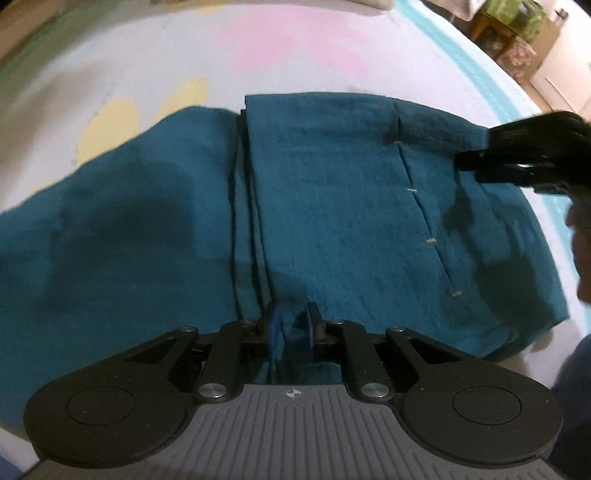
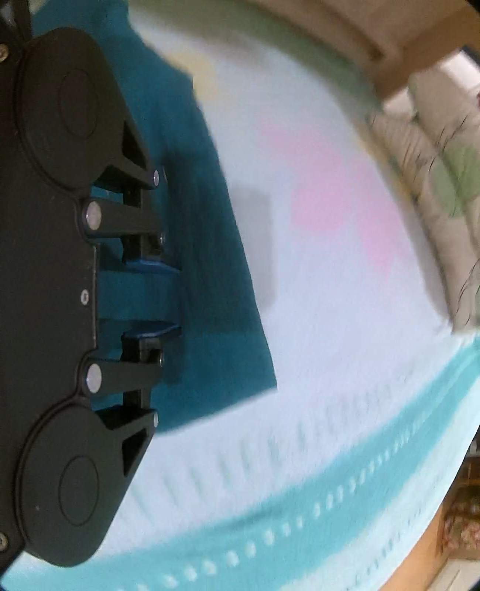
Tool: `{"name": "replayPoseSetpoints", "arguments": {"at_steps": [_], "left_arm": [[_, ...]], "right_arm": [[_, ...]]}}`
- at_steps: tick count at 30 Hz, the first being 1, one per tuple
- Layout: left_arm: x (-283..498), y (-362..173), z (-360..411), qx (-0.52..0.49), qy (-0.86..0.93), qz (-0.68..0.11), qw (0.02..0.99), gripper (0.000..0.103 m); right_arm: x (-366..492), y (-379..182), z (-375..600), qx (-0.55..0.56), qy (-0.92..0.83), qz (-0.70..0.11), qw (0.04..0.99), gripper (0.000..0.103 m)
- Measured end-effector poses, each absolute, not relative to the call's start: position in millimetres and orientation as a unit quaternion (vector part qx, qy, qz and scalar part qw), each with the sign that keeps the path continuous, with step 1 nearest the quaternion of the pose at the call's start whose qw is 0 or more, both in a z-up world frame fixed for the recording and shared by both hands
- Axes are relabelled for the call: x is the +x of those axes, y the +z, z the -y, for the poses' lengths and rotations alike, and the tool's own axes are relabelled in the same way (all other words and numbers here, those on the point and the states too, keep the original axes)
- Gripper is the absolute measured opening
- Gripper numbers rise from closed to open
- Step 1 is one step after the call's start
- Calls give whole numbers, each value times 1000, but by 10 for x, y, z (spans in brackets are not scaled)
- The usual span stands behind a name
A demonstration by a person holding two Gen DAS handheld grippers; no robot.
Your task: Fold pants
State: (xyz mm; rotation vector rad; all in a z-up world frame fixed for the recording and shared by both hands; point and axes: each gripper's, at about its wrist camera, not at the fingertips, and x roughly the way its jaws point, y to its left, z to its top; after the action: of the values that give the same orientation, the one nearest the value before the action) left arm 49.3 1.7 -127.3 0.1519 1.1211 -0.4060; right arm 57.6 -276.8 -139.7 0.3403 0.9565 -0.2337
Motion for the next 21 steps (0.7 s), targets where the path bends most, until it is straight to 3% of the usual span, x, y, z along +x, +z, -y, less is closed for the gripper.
{"name": "replayPoseSetpoints", "arguments": {"at_steps": [2,12,16,21], "left_arm": [[479,-1272,17,85,-189,-524,826,15],[411,-1276,99,86,-173,-528,827,15],[445,-1288,101,85,-170,-529,827,15],[435,-1285,97,92,-170,-527,827,15]], "right_arm": [[618,-1433,2790,161,-118,-449,871,24],[617,-1358,2809,177,-123,-453,865,24],[430,-1190,2696,168,-119,-447,871,39],[37,-1066,2496,163,-105,-435,879,39]]}}
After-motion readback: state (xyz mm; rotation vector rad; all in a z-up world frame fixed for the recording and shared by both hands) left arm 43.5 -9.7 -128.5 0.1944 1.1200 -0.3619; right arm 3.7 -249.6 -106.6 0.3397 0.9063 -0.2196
